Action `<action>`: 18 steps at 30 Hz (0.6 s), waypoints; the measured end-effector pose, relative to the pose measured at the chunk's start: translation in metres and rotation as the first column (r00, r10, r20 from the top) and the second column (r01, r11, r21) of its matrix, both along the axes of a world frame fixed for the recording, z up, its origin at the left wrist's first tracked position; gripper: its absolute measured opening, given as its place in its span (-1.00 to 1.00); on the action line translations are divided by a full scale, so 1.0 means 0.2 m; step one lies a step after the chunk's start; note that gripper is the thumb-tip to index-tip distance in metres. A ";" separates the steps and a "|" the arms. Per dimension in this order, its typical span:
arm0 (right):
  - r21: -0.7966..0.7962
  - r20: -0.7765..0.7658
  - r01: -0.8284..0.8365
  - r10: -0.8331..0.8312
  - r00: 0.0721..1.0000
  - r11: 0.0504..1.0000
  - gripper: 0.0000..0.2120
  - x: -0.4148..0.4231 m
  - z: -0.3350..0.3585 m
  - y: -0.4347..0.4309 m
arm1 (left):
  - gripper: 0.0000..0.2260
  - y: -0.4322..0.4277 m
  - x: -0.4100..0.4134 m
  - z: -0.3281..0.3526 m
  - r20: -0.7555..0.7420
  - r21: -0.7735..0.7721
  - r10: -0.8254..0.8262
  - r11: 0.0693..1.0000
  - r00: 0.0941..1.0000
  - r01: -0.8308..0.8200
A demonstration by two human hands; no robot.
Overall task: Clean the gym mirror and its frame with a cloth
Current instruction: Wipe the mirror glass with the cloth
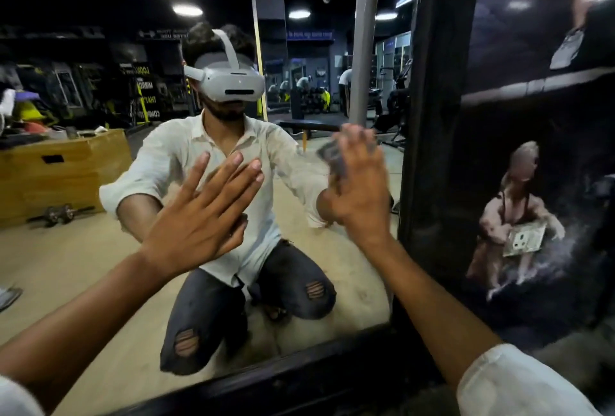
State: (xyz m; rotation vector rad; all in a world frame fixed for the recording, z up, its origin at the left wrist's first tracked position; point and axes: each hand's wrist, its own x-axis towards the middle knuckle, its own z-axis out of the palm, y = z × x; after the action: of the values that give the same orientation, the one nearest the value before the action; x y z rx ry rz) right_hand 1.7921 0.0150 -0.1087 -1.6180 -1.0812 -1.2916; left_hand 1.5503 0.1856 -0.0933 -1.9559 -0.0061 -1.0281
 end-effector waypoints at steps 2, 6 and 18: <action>0.366 -0.199 -0.035 0.115 0.973 0.930 -0.45 0.03 -0.04 -0.05 | -0.39 0.00 0.00 -0.01 0.017 -0.019 -0.004 1.000 1.000 0.004; 0.455 -0.308 -0.038 0.197 0.931 0.890 -0.54 -0.20 -0.24 0.01 | -0.39 0.00 0.00 -0.01 0.006 -0.010 -0.019 1.000 1.000 0.019; -0.264 0.179 -0.140 0.191 0.965 0.954 -0.38 -0.25 -0.31 0.08 | -0.42 0.01 -0.05 -0.21 0.012 -0.209 -0.082 0.974 0.997 0.082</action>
State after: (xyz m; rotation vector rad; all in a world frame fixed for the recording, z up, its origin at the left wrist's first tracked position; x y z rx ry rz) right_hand 1.7422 0.0303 -0.1706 -1.5573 -1.5250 -1.2673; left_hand 1.5398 0.1870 -0.1362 -2.1600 -0.0374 -1.1231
